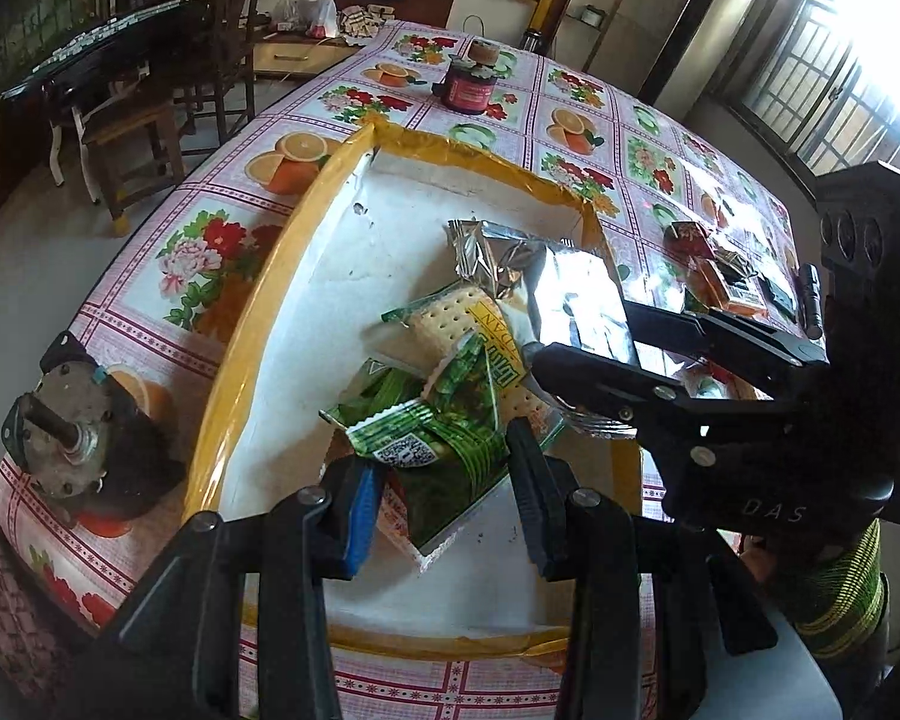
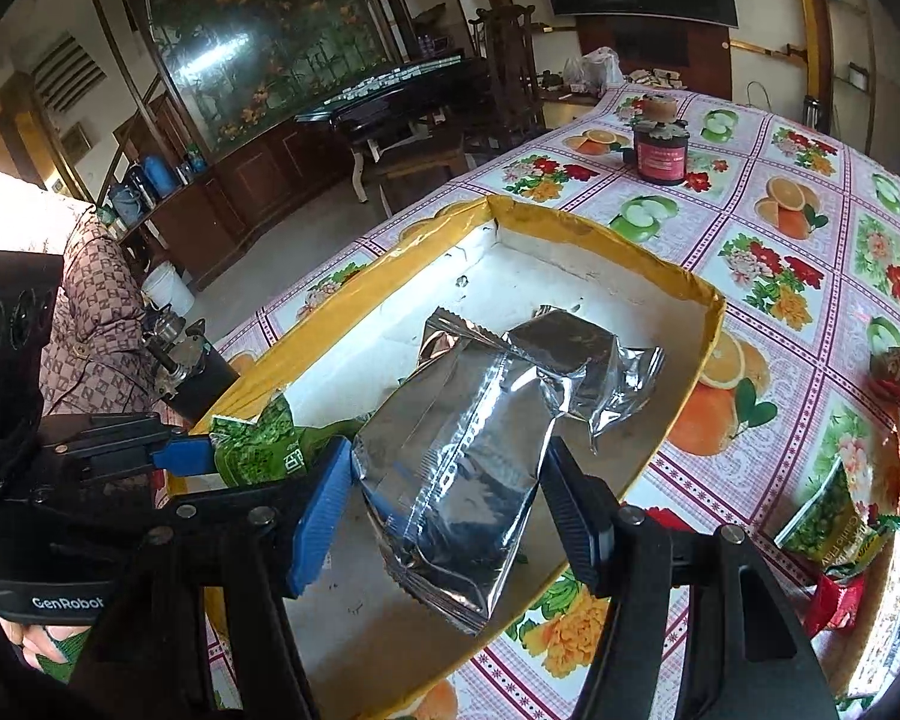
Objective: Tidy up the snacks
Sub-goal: 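Carry the green bag and silver foil bag over the white tray, then open both tools to drop the green and silver bags into the tray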
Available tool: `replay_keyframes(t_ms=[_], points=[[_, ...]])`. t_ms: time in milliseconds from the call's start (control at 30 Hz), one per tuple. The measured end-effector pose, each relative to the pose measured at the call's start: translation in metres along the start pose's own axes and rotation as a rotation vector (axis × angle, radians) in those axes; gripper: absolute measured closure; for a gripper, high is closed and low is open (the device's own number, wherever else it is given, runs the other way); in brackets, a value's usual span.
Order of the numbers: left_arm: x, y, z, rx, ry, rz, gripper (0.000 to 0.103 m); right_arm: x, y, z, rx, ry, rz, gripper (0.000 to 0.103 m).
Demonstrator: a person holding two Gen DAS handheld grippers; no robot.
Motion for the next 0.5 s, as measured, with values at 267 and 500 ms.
replay_keyframes(t_ms=[267,500], points=[[-0.009,0.006,0.0,0.003,0.016,-0.022,0.061,-0.018,-0.005,0.001,0.006,0.048,0.009,0.039],[-0.007,0.004,0.002,-0.008,0.016,-0.029,0.055,-0.014,-0.003,0.001,0.008,0.046,0.029,0.035]])
Point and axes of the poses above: each gripper's, at about its wrist camera, not at the fingertips, and x roughly against the way its jaws point, y to its left, z to its underside, the point moved 2 cm from there along -x, roughly the way its jaws point
